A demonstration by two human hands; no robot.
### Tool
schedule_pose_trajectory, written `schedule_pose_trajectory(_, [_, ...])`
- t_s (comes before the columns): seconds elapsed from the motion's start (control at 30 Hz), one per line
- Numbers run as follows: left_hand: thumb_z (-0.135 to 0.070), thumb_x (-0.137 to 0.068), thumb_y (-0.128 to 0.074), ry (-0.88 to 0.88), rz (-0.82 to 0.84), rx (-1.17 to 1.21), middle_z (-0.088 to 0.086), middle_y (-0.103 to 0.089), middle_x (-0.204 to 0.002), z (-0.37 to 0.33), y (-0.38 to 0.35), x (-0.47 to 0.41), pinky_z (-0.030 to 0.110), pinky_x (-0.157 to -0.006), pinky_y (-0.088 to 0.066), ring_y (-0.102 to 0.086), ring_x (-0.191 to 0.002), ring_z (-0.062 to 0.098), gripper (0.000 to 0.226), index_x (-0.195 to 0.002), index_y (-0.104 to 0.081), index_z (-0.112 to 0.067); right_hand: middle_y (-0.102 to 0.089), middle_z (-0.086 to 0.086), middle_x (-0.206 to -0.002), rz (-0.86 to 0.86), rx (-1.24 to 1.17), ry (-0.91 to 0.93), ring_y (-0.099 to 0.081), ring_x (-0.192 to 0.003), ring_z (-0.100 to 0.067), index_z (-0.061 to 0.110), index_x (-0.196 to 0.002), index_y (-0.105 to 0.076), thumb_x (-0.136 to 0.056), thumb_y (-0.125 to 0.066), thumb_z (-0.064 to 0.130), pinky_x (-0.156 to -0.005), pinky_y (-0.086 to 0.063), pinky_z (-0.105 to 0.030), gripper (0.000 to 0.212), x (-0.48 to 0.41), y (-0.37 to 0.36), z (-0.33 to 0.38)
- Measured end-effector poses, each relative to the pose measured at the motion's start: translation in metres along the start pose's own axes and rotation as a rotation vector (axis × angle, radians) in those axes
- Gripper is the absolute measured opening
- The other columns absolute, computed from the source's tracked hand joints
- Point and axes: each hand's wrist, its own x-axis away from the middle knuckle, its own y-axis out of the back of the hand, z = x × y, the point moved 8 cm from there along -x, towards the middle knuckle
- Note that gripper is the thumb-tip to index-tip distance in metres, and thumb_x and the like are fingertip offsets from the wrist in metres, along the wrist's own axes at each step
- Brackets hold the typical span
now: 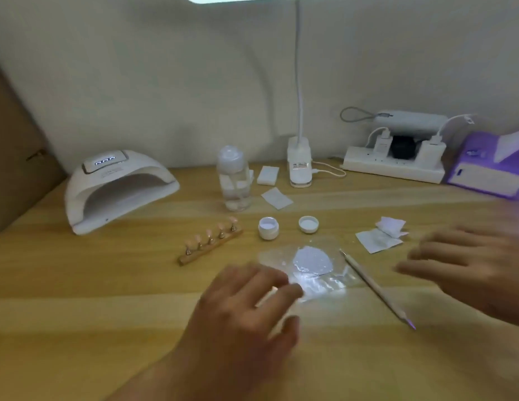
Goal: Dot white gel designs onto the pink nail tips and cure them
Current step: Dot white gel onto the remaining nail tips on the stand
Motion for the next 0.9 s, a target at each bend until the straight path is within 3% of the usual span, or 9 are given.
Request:
schedule_pose_trajectory(0.13, [-0.046, -0.078, -0.068, 0.655, 0.182, -0.207, 0.001, -0.058, -0.115, 0.127, 0.014, 0.053, 0.038, -0.091, -0.039, -0.054, -0.107, 0.026, 0.055, -0.126, -0.058, -0.02, -0.057, 0.0, -0.112, 0.012, 0.016, 0.113, -0.054, -0.1, -0.025, 0.018, -0.142, -0.047, -0.1, -0.039, 0.022, -0.095, -0.033, -0.035, 0.043, -0.028, -0.027, 0.024])
schedule_pose_trajectory(0.23, [-0.055, -0.073, -0.073, 0.92, 0.273, -0.234, -0.004, -0.053, -0.122, 0.183, 0.008, 0.073, 0.041, -0.101, -0.03, -0.046, -0.119, 0.023, 0.071, -0.134, -0.047, -0.03, -0.057, 0.0, -0.117, 0.004, 0.05, 0.157, -0.055, -0.102, -0.025, 0.018, -0.146, -0.044, -0.1, -0.041, 0.022, -0.098, -0.031, -0.034, 0.047, -0.029, -0.033, 0.024])
schedule_pose_trajectory(0.33, [-0.054, -0.068, -0.079, 0.937, 0.29, 0.03, -0.016, -0.061, -0.101, 0.2, -0.012, 0.068, 0.037, -0.098, -0.04, -0.056, -0.102, 0.015, 0.037, -0.099, -0.063, -0.043, -0.061, -0.002, -0.115, -0.013, 0.067, 0.178, -0.057, -0.103, -0.026, 0.014, -0.138, -0.05, -0.097, -0.048, 0.019, -0.1, -0.031, -0.033, 0.042, -0.03, -0.032, 0.026])
schedule_pose_trajectory(0.4, [-0.035, -0.07, -0.086, 0.927, 0.243, 0.214, -0.019, -0.065, -0.089, 0.201, -0.016, 0.061, 0.029, -0.085, -0.048, -0.06, -0.087, 0.013, 0.025, -0.082, -0.066, -0.044, -0.068, -0.007, -0.112, -0.044, 0.088, 0.195, -0.059, -0.107, -0.028, 0.01, -0.133, -0.054, -0.1, -0.045, 0.019, -0.103, -0.033, -0.036, 0.035, -0.029, -0.027, 0.029])
schedule_pose_trajectory(0.47, [-0.023, -0.073, -0.085, 0.893, 0.222, 0.25, -0.017, -0.067, -0.083, 0.202, -0.015, 0.059, 0.021, -0.072, -0.047, -0.061, -0.079, 0.009, 0.023, -0.087, -0.072, -0.036, -0.073, -0.009, -0.11, -0.086, 0.143, 0.179, -0.064, -0.108, -0.029, 0.009, -0.134, -0.053, -0.104, -0.039, 0.016, -0.105, -0.035, -0.04, 0.034, -0.027, -0.022, 0.027])
schedule_pose_trajectory(0.57, [-0.022, -0.075, -0.084, 0.864, 0.211, 0.223, -0.014, -0.068, -0.087, 0.199, -0.006, 0.066, 0.02, -0.072, -0.047, -0.061, -0.084, 0.003, 0.021, -0.093, -0.074, -0.029, -0.076, -0.011, -0.095, -0.247, 0.132, 0.026, -0.062, -0.099, -0.024, 0.006, -0.117, -0.062, -0.105, -0.046, 0.02, -0.099, -0.037, -0.036, 0.025, -0.039, 0.005, 0.02])
schedule_pose_trajectory(0.67, [-0.018, -0.075, -0.083, 0.869, 0.173, 0.224, -0.014, -0.069, -0.093, 0.189, 0.013, 0.08, 0.01, -0.072, -0.044, -0.061, -0.088, 0.002, 0.022, -0.092, -0.075, -0.029, -0.071, -0.011, -0.077, -0.416, -0.087, -0.323, -0.055, -0.083, -0.019, 0.001, -0.086, -0.07, -0.095, -0.052, 0.022, -0.085, -0.04, -0.029, 0.029, -0.057, 0.034, 0.01])
schedule_pose_trajectory(0.77, [-0.02, -0.068, -0.086, 0.816, 0.132, 0.37, -0.01, -0.072, -0.091, 0.163, 0.032, 0.084, 0.001, -0.068, -0.042, -0.063, -0.085, 0.006, 0.025, -0.09, -0.077, -0.028, -0.067, 0.008, -0.079, -0.474, -0.498, -0.693, -0.056, -0.079, -0.011, 0.027, -0.09, -0.061, -0.083, -0.054, 0.029, -0.075, -0.038, -0.007, 0.009, -0.061, 0.027, 0.007])
schedule_pose_trajectory(0.9, [-0.045, -0.07, -0.074, 0.524, 0.297, 0.404, -0.019, -0.07, -0.087, 0.09, 0.022, 0.058, 0.016, -0.073, -0.047, -0.064, -0.083, -0.001, 0.016, -0.084, -0.076, -0.036, -0.071, 0.011, -0.085, -0.402, -0.851, -0.853, -0.061, -0.091, -0.017, 0.03, -0.089, -0.068, -0.089, -0.067, 0.02, -0.071, -0.041, -0.011, 0.01, -0.064, -0.015, 0.011])
